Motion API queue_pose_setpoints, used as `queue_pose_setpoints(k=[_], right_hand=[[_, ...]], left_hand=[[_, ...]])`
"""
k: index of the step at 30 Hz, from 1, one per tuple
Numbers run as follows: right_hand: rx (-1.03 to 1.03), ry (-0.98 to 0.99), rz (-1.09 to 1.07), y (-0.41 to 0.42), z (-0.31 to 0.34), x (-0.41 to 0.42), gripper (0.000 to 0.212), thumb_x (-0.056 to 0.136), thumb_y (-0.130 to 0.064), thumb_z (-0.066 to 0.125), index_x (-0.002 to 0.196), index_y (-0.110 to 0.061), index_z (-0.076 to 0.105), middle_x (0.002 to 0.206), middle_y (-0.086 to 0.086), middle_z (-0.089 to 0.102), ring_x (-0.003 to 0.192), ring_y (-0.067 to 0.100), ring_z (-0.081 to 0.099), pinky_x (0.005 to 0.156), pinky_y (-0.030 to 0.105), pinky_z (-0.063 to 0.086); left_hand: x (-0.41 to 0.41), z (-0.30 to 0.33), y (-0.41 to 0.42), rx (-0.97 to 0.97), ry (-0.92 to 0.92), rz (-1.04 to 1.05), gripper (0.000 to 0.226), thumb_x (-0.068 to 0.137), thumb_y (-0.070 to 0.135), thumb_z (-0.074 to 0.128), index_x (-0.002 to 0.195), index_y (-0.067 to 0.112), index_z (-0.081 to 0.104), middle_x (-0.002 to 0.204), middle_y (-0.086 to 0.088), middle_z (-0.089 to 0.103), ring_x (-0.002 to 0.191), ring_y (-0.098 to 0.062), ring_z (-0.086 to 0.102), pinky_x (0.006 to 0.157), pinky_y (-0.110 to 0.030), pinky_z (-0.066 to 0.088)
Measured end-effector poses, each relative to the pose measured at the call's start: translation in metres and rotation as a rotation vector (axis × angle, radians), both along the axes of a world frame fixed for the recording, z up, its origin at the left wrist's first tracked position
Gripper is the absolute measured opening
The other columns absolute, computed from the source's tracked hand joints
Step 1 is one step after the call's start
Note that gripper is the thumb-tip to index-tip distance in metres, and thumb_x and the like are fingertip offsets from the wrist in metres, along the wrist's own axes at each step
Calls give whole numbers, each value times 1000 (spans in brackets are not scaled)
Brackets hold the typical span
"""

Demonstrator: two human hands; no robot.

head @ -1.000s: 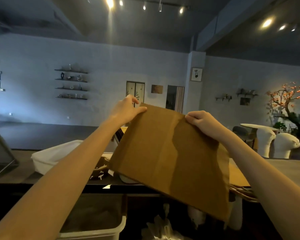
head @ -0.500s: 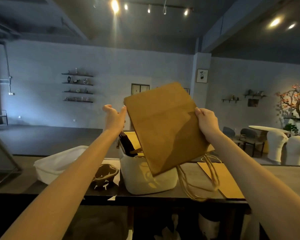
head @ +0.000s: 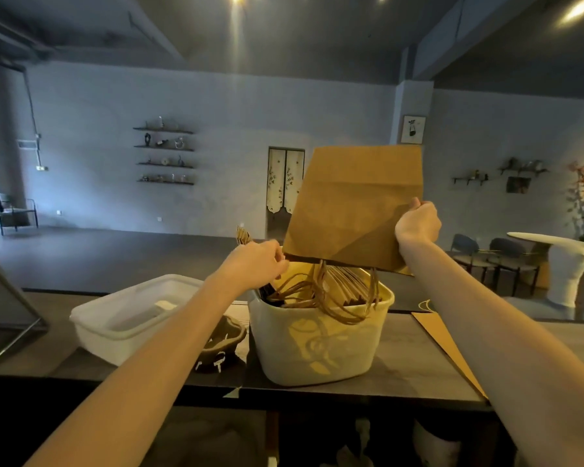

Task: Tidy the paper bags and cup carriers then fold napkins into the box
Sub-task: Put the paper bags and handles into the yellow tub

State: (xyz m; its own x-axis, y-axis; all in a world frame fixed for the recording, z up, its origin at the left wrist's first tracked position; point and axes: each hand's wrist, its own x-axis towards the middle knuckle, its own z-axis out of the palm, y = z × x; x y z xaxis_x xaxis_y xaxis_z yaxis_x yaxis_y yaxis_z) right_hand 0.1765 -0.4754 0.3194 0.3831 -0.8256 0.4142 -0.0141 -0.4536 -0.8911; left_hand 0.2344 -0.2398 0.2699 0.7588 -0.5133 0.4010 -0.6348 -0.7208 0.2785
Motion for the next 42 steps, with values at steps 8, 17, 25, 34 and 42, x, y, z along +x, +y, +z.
queue_pose_setpoints(k=[8, 17, 25, 34, 42], right_hand=[[-373, 235, 85, 35, -7, 21, 34, 104, -28, 29, 117, -4, 50, 109, 14, 58, 101, 32, 56, 76, 37, 38], [-781, 798, 477, 91, -3, 25, 33, 96, -21, 51, 125, -5, 52, 105, 12, 59, 84, 20, 58, 63, 24, 48], [-831, 918, 506, 103, -8, 14, 32, 92, -22, 57, 120, -6, 56, 77, 4, 53, 69, 14, 58, 60, 19, 48], [-1036, 580, 364, 120, -18, 21, 26, 92, -13, 57, 116, -2, 61, 103, 15, 65, 93, 26, 64, 83, 33, 53], [-773, 941, 546, 138, -13, 19, 28, 91, -5, 57, 118, -2, 57, 79, 10, 53, 73, 17, 62, 67, 23, 53]], left_hand=[[0, -4, 4, 159, -50, 10, 36, 93, 45, 46, 103, 17, 67, 95, 1, 66, 79, -7, 58, 75, -17, 46], [4, -13, 9, -43, -13, 21, 33, 97, 30, 45, 121, 12, 56, 116, -8, 63, 104, -20, 62, 91, -27, 48], [5, -22, 9, -221, -22, -2, 29, 97, 24, 45, 117, 7, 56, 113, -11, 62, 99, -22, 62, 87, -25, 49], [4, -24, 7, -334, -69, -56, 17, 98, 19, 43, 111, 10, 49, 91, 1, 54, 84, -15, 60, 73, -18, 50], [0, -27, 10, -490, -49, -84, 7, 99, 15, 39, 105, 17, 42, 91, 1, 53, 69, -6, 53, 56, -7, 43]])
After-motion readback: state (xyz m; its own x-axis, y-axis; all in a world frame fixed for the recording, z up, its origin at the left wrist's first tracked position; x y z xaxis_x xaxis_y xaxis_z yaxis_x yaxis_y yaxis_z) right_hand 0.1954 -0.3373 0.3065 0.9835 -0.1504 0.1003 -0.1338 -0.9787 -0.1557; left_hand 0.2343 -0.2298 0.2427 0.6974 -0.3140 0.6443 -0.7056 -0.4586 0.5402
